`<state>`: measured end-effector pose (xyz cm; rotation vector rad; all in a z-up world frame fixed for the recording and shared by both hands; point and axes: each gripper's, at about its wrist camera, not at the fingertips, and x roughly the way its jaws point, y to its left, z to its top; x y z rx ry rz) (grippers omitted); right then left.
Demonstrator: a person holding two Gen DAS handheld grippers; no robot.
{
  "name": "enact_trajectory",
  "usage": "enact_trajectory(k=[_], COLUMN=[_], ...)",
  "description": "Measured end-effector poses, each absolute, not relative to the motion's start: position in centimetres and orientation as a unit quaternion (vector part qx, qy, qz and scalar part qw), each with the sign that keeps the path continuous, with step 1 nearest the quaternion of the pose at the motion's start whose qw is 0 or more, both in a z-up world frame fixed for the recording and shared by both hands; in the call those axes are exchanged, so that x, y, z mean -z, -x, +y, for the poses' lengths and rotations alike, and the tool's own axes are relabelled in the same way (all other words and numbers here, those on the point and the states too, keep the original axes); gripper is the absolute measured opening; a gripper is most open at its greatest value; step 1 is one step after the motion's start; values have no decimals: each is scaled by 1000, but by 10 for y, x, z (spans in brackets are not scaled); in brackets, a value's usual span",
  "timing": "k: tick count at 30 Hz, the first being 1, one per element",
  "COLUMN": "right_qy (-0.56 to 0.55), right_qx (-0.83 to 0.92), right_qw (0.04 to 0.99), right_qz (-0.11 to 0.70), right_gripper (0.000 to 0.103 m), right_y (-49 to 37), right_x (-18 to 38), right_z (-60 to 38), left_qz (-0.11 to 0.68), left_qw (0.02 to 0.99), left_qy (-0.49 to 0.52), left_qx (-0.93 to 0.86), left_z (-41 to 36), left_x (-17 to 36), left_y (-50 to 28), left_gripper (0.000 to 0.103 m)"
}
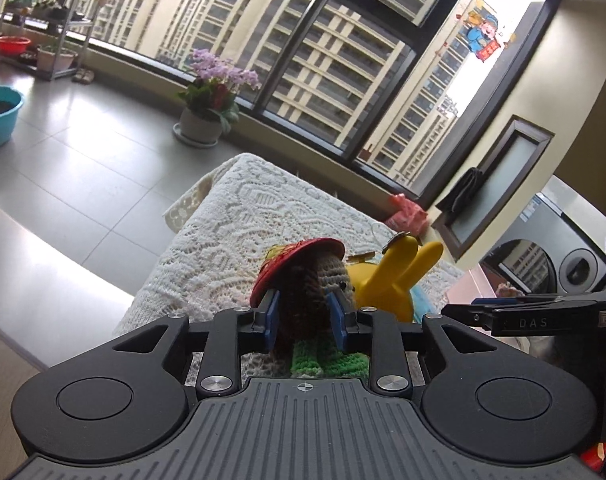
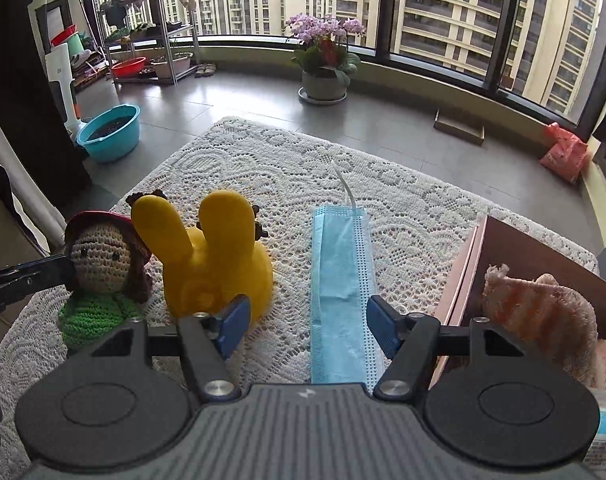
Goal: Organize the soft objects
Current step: 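Grasp the blue face mask with the right tool while the left tool holds the doll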
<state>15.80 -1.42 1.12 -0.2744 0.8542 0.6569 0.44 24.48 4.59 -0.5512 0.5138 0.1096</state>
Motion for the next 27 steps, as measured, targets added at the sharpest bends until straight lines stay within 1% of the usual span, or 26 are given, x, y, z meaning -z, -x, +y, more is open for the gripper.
enact_trajectory(k=[2,3,6,9,10,11,12,13,14,15,17,20,27], right_qy=[114,113,150,187,200,211,223,235,253,264,270,241,171], right_qx=[-298,-286,-268,-258,-255,-254,-257,-262,-270,-278,-292,-309,-390], right_qw=[840,843,846,845,843,841,836,834,829,825,815,811,799], right_qz=[440,441,436,429,429,430,430,426,419,415,421,435,424], right_gripper=[61,59,61,58,53,42,39,34,27,23,6,3,3], right_y=[-178,-186,-193,-197,-198,-197,-196,-193,-188,-183,-177,-167,-84], right_x=[-3,1,7,12,15,17,18,19,18,19,20,14,-13], right_z=[-10,-6,8,21,26,29,33,36,40,43,44,35,-20], left_qz=[252,254,263,269,269,269,270,272,274,280,279,279,285], left_qw=[930,930,927,924,924,924,924,924,923,921,922,921,921], left_qy=[261,261,260,264,265,265,264,264,266,267,263,265,259], left_qx=[-57,-57,-58,-56,-56,-56,-57,-57,-55,-54,-55,-54,-53], left_z=[240,238,237,239,239,240,239,239,239,238,237,236,232], left_x=[-45,-44,-42,-41,-40,-40,-39,-38,-37,-36,-35,-35,-39], left_y=[-4,-4,-4,-5,-5,-5,-5,-5,-5,-6,-5,-6,-20], left_gripper=[31,31,32,32,32,32,33,33,33,33,33,33,36])
